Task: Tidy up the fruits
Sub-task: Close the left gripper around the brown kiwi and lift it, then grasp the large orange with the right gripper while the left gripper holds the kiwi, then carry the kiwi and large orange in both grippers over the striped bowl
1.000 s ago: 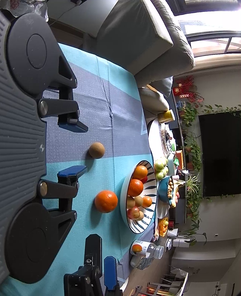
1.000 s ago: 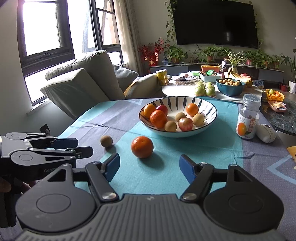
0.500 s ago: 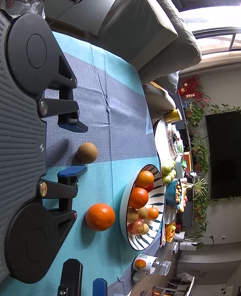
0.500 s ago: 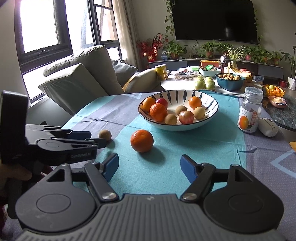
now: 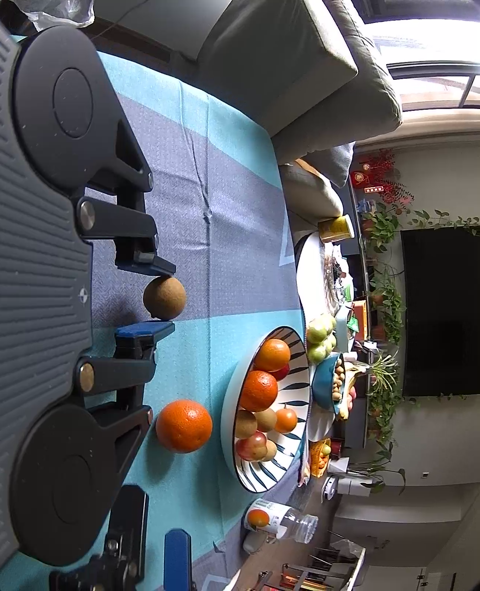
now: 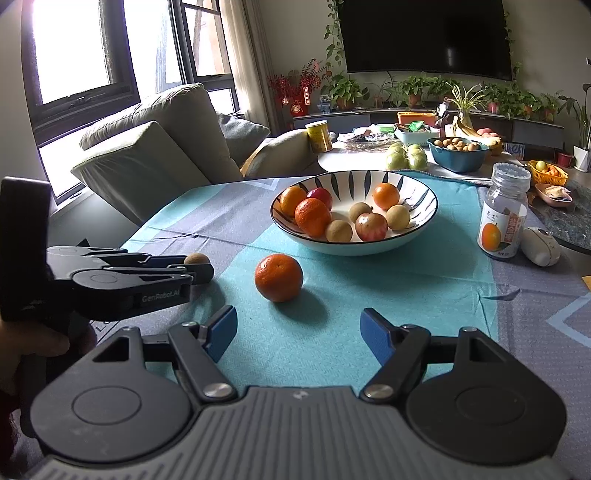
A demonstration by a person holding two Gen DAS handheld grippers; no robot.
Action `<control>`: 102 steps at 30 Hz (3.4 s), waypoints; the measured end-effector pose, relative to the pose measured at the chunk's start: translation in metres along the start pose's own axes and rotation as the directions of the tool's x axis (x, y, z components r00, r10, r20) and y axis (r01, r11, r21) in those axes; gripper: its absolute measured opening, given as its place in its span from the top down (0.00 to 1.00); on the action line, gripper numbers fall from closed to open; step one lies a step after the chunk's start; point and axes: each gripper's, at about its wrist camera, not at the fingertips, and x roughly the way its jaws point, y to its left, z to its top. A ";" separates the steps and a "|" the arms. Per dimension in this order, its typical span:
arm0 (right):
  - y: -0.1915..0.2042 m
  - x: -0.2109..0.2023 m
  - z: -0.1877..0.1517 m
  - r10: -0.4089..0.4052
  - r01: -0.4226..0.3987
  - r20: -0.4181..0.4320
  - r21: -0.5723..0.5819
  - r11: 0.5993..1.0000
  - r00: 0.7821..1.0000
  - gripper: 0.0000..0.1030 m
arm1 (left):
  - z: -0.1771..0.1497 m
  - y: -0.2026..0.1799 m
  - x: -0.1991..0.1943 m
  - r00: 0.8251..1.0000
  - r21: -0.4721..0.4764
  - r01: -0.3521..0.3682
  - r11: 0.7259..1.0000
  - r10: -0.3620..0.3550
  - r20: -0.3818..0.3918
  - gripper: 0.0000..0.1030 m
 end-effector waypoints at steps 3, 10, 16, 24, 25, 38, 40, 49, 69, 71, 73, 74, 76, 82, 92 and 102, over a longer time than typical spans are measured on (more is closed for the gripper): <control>0.003 0.003 0.002 0.007 -0.007 -0.004 -0.004 1.000 1.000 0.23 | 0.000 0.002 -0.010 1.000 -0.007 0.003 1.000 -0.003 0.013 0.76; 0.010 0.013 0.005 0.016 -0.016 -0.019 -0.004 1.000 1.000 0.23 | -0.006 0.006 -0.032 1.000 -0.018 0.009 1.000 -0.008 0.026 0.76; 0.016 0.027 0.009 -0.002 0.002 -0.028 0.001 1.000 1.000 0.23 | -0.012 0.005 -0.041 1.000 -0.028 0.011 1.000 -0.011 0.024 0.76; 0.022 0.047 0.016 -0.028 0.028 -0.038 0.000 1.000 0.999 0.23 | -0.015 0.008 -0.042 1.000 -0.039 0.011 0.999 -0.010 0.020 0.76; 0.022 0.049 0.017 -0.032 0.032 -0.038 0.000 0.999 0.999 0.23 | -0.015 0.008 -0.042 1.000 -0.040 0.011 0.999 -0.011 0.020 0.76; 0.024 0.061 0.017 -0.079 0.078 -0.032 -0.024 0.997 0.996 0.24 | -0.018 0.007 -0.038 1.000 -0.046 0.021 0.999 -0.020 0.017 0.76; 0.022 0.059 0.017 -0.066 0.066 -0.037 -0.010 0.998 0.997 0.24 | -0.019 0.006 -0.039 1.000 -0.045 0.023 0.999 -0.022 0.018 0.76; 0.017 0.034 0.003 -0.039 0.039 -0.051 -0.005 0.999 0.998 0.24 | -0.020 -0.001 -0.047 0.999 -0.039 0.030 0.999 -0.029 0.027 0.76; -0.007 -0.010 -0.006 -0.026 0.025 0.007 0.079 0.997 1.000 0.24 | -0.013 -0.031 -0.068 0.998 0.014 0.052 0.999 -0.053 0.043 0.76; -0.009 -0.011 -0.006 -0.022 0.021 0.012 0.086 0.996 1.000 0.24 | -0.012 -0.035 -0.068 0.998 0.022 0.054 0.998 -0.055 0.042 0.76; -0.012 -0.013 -0.006 -0.020 0.018 0.017 0.092 0.996 1.000 0.24 | -0.012 -0.039 -0.068 0.997 0.030 0.057 0.998 -0.059 0.040 0.76; -0.013 -0.013 -0.006 -0.020 0.018 0.019 0.094 0.995 1.000 0.24 | -0.011 -0.040 -0.068 0.997 0.034 0.059 0.998 -0.060 0.040 0.76; -0.015 -0.014 -0.006 -0.020 0.017 0.023 0.099 0.995 1.000 0.24 | -0.010 -0.043 -0.067 0.997 0.040 0.061 0.997 -0.062 0.039 0.76; -0.022 -0.019 -0.007 -0.018 0.014 0.034 0.111 0.994 0.999 0.24 | -0.007 -0.050 -0.065 0.997 0.050 0.064 0.997 -0.066 0.037 0.76; -0.029 -0.018 -0.007 -0.009 0.004 0.037 0.126 0.992 0.999 0.24 | -0.003 -0.057 -0.058 0.997 0.065 0.063 0.996 -0.065 0.029 0.76; -0.031 -0.017 -0.006 -0.006 0.001 0.038 0.129 0.992 0.999 0.24 | -0.003 -0.060 -0.055 0.998 0.072 0.064 0.995 -0.066 0.023 0.76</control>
